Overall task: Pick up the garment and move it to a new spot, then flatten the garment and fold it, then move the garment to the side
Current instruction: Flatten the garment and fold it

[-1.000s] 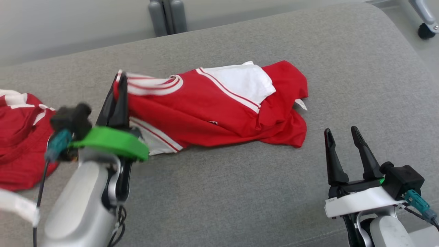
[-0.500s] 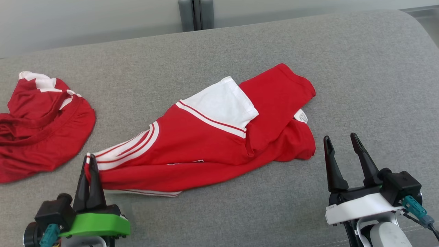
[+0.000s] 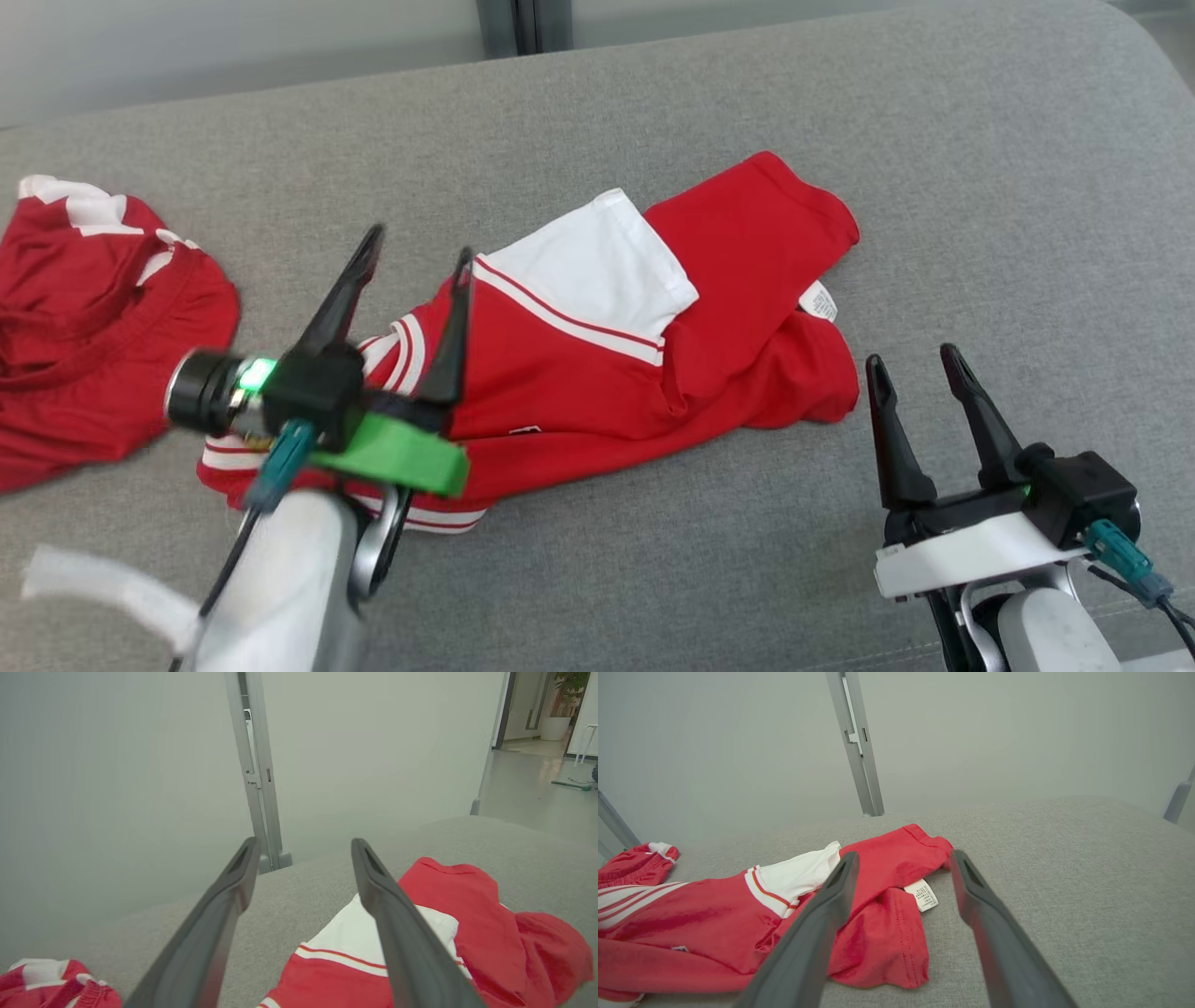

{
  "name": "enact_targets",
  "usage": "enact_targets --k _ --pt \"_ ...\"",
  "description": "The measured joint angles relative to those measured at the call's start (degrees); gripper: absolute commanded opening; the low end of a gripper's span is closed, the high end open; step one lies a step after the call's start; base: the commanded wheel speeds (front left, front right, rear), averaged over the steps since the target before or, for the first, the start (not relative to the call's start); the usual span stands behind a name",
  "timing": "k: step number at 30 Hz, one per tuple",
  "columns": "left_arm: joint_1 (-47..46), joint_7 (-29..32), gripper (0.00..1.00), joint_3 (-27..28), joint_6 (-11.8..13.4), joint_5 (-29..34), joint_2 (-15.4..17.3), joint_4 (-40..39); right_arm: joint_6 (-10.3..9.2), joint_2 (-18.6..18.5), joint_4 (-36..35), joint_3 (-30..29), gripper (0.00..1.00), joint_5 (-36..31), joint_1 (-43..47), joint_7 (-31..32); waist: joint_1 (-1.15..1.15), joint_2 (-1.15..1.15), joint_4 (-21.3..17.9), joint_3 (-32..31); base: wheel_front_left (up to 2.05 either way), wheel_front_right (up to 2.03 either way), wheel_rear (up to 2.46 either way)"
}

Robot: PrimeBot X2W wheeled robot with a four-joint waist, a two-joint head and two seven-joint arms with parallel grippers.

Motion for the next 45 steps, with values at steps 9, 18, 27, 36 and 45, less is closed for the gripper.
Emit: enact_targets --k 9,18,27,36,45 --pt "-27.46 9.61 1.00 -9.83 -4.16 0.97 -1.21 25.65 0.00 -0.02 -1.36 0.69 1.00 -0.46 -4.41 -0.01 0.00 0.00 -1.96 6.24 0.00 0.00 0.00" --pt "-42.61 10.20 1.00 -22.03 -4.44 -4.45 -1.65 45.18 0.00 -0.08 -1.98 0.25 1.00 0.58 -6.06 0.00 0.00 0.00 -5.14 13.09 0.00 0.00 0.00" --pt "-49.33 9.66 1.00 -31.33 -4.44 -9.85 -1.16 54.70 0.00 -0.04 -2.22 1.07 1.00 2.00 -7.62 0.00 0.00 0.00 -8.24 16.63 0.00 0.00 0.00" --pt "-52.52 9.44 0.22 -42.03 -4.33 -13.37 -0.52 57.49 0.00 -0.04 -2.07 0.56 1.00 2.65 -7.70 0.00 0.00 0.00 -9.83 17.17 0.00 0.00 0.00" --pt "-53.04 8.72 0.00 -48.01 -4.45 -18.42 0.26 57.62 0.00 -0.04 -2.08 0.45 1.00 2.33 -7.62 0.00 0.00 0.00 -8.84 15.91 0.00 0.00 0.00"
